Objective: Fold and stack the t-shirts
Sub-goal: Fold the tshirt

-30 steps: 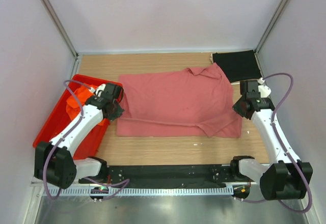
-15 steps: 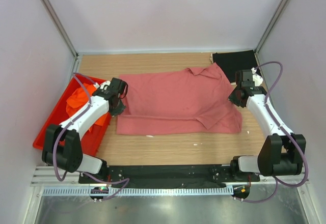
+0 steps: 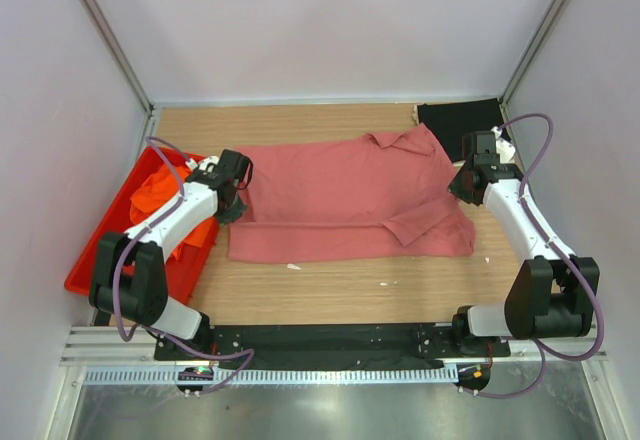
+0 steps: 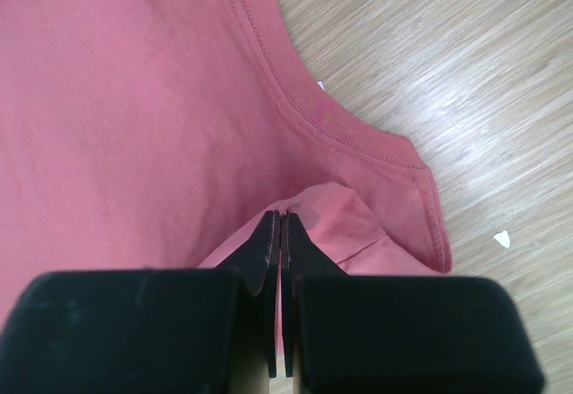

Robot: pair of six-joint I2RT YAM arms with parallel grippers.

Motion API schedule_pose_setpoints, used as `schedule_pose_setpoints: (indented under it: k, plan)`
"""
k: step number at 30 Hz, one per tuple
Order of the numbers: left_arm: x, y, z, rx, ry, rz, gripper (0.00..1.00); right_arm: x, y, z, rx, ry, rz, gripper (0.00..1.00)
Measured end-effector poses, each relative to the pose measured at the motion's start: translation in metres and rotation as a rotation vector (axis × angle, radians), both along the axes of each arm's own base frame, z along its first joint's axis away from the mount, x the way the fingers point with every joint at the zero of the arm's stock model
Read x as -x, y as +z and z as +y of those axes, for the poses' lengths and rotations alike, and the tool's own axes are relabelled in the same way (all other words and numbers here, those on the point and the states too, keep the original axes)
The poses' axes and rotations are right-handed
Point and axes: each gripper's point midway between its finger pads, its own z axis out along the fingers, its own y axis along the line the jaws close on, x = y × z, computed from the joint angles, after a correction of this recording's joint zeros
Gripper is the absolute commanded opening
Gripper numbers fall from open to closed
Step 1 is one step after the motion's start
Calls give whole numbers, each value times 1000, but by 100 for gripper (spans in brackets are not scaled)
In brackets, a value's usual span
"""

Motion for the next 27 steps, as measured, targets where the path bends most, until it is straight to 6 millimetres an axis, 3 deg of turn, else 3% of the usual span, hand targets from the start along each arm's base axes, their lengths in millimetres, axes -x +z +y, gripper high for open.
schedule_pose_setpoints:
  k: [14, 27]
  plan:
    - [-4, -10, -1, -11, -6, 29, 0, -18, 14, 3, -3, 28, -71, 1]
    - [-21, -17, -6, -25, -23, 50, 0, -33, -4, 4, 2, 48, -52, 2]
